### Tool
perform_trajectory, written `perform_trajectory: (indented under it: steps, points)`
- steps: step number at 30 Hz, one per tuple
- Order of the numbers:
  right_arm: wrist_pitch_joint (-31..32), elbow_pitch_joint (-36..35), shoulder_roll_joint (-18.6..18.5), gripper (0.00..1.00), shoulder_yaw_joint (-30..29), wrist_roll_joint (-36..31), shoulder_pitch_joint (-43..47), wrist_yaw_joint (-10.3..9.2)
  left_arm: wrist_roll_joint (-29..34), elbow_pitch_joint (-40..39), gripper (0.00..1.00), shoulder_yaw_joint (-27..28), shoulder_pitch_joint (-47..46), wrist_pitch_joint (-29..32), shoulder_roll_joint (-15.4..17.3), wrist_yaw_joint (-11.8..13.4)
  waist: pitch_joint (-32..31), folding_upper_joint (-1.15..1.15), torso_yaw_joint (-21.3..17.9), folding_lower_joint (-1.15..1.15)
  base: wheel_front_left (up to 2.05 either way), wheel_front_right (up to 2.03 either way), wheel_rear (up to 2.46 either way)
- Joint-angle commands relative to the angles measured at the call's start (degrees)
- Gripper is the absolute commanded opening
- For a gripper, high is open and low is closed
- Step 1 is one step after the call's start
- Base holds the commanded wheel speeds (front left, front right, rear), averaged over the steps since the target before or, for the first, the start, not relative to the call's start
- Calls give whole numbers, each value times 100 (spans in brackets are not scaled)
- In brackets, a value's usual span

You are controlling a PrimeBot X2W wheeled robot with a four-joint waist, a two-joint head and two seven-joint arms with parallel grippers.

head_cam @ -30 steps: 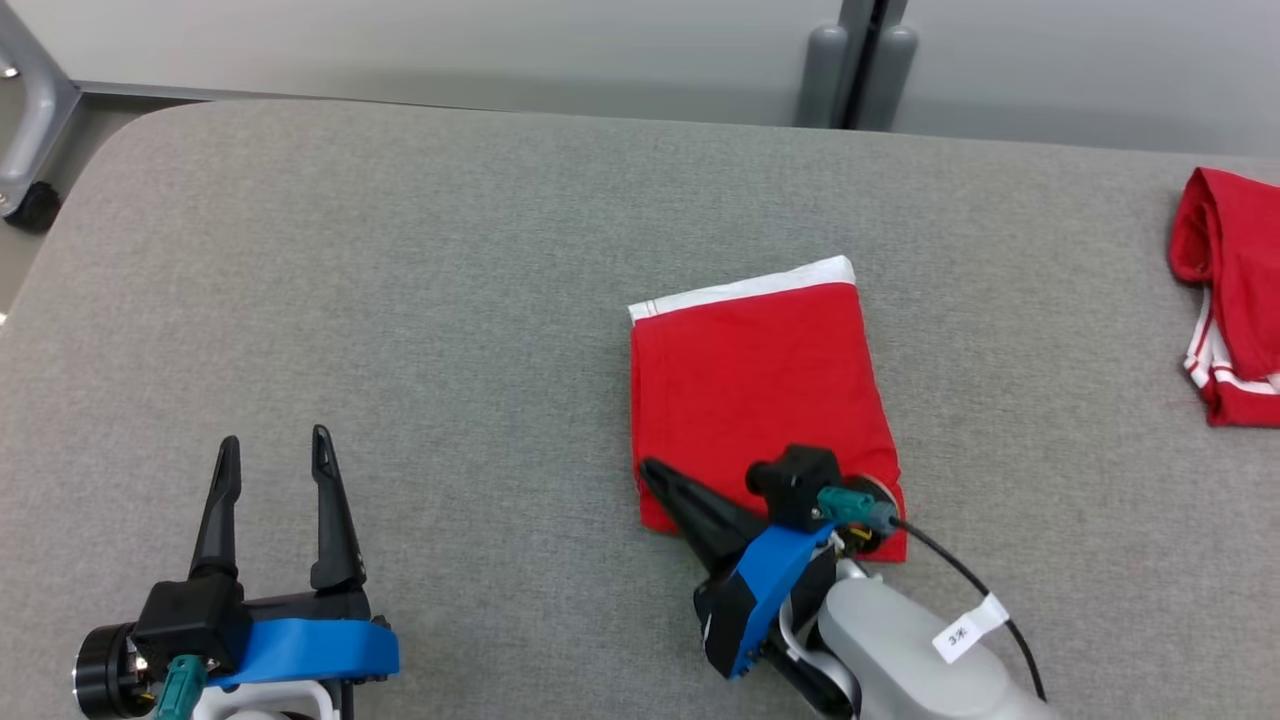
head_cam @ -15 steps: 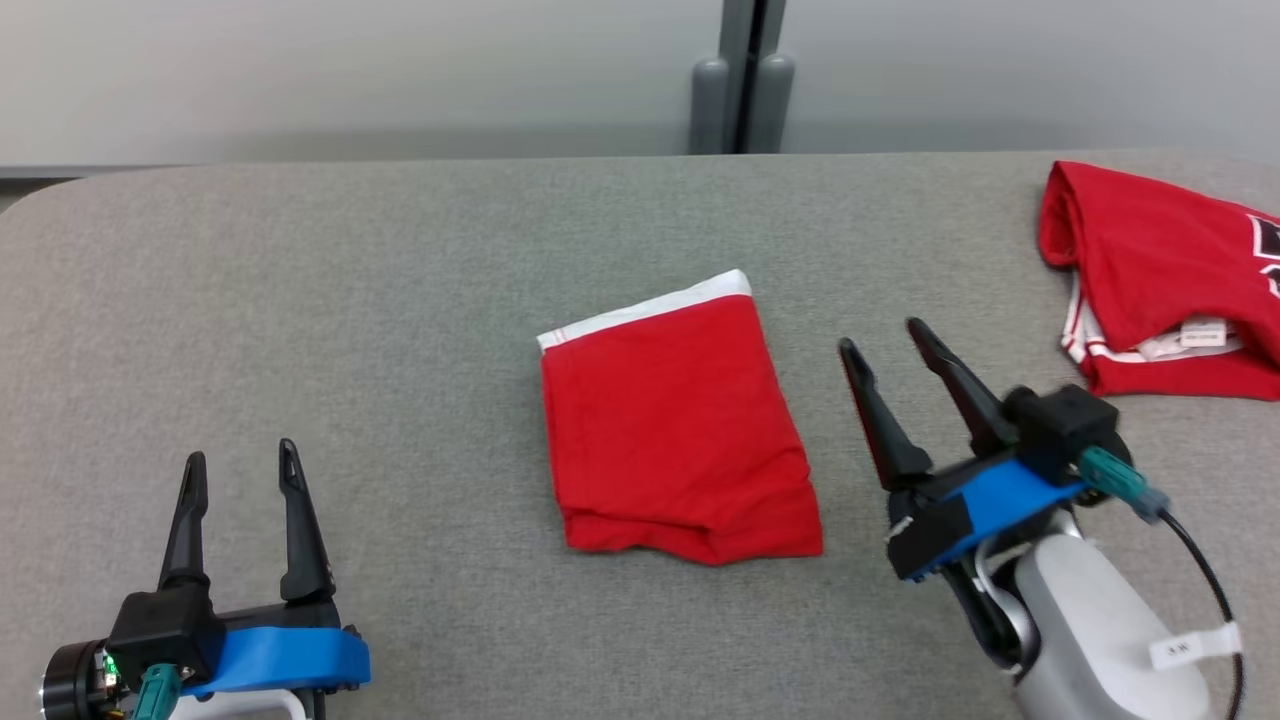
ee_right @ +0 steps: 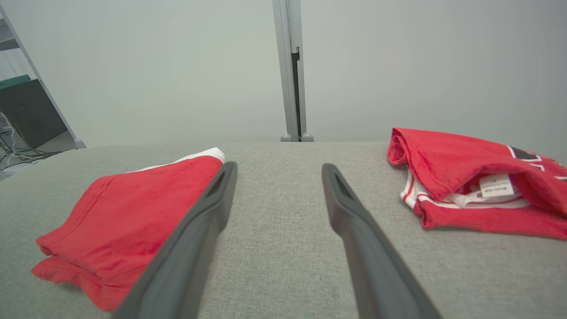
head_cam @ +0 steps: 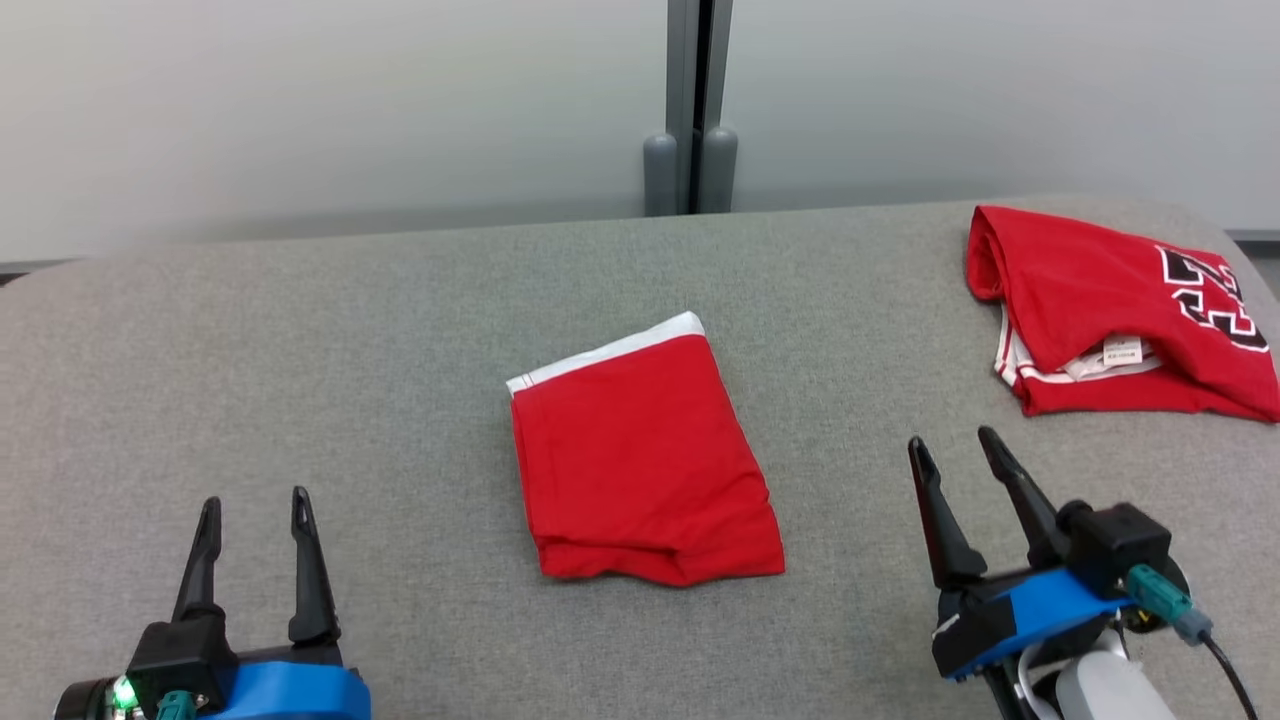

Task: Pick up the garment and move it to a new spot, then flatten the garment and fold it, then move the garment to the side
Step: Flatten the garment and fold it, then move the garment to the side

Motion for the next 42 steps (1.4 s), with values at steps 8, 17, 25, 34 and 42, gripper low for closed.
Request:
perform_trajectory:
  steps: [8, 17, 25, 34, 42]
  points:
    - [-20, 37, 193, 100, -288, -259, 538, 1, 19, 267, 100, 6, 266, -27, 83, -90, -362, 0, 81, 1, 0, 0, 0]
    - [32, 59, 260, 100, -382, -398, 740, 1, 23, 411, 100, -64, 410, -25, 134, -119, -501, 0, 126, 1, 0, 0, 0]
    - [146, -11, 283, 100, -456, -472, 797, 1, 2, 379, 100, -94, 367, 15, 193, -55, -518, 0, 137, 1, 0, 0, 0]
    - [193, -34, 292, 100, -454, -479, 804, 1, -65, 399, 100, -128, 341, 10, 227, -8, -510, 0, 127, 1, 0, 0, 0]
    - [209, -11, 295, 100, -450, -474, 818, 1, -104, 355, 100, -169, 385, 15, 235, 50, -515, 0, 143, 1, 0, 0, 0]
